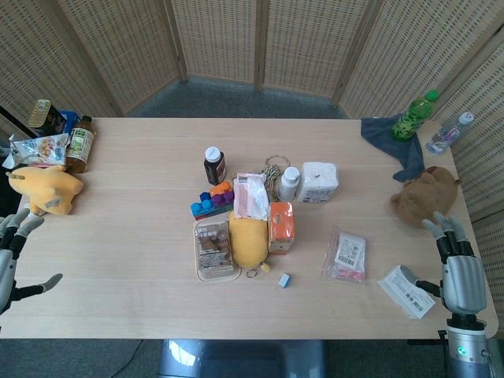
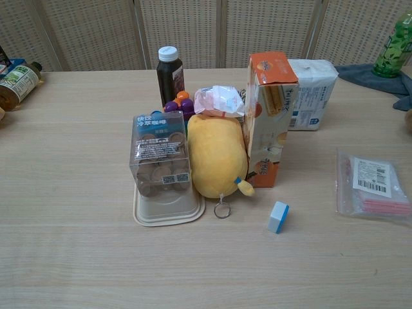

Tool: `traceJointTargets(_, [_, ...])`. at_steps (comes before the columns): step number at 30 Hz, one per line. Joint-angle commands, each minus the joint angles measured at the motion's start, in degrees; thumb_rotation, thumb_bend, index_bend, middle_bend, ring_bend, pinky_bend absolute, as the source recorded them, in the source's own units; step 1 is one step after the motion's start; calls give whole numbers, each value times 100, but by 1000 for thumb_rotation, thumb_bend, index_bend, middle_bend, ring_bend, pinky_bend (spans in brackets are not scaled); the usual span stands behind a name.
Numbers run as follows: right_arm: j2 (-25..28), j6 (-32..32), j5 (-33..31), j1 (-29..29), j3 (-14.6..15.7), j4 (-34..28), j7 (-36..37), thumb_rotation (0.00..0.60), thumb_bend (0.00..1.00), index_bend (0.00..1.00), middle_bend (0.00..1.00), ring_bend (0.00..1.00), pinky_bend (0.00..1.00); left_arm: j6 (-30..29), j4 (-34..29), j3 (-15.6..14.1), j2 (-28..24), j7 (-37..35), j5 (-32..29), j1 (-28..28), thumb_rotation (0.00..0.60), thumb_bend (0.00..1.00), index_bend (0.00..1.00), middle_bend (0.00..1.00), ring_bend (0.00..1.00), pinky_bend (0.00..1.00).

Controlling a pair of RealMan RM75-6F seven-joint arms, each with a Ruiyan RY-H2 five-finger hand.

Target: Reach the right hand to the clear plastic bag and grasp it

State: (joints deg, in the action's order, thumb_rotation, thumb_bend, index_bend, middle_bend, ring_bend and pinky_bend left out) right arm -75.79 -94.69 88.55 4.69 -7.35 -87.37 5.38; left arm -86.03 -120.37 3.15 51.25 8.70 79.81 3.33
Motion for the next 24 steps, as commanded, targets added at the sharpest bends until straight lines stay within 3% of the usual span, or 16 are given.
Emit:
traceJointTargets(1, [-5,11,4,1,1,9,-6,600,29,170,0,0,216,14,10,-2,5,16,-11,6,600,0,168,0,0,0])
traceJointTargets(6, [-29,148,-49,11,42,3,13,600,28,167,0,0,217,33,18,4,39,48,-34,21,600,0,169,0,0,0])
traceJointTargets(11, [-140,657,-120,100,271,46,-48,600,23,164,0,0,209,71,68,29,80,68,-121,49,600,0,169,0,0,0])
traceJointTargets(20, [-470,1610,-278,378,552,279,-290,600,18,133,0,0,99,45,79,68,83,66,-176,55,600,0,169,0,0,0])
traceJointTargets(24, [-579,1976,-469,513,540,320,-514,600,18,89,0,0,7,62,80,72,65,24,-182,61,600,0,169,0,0,0])
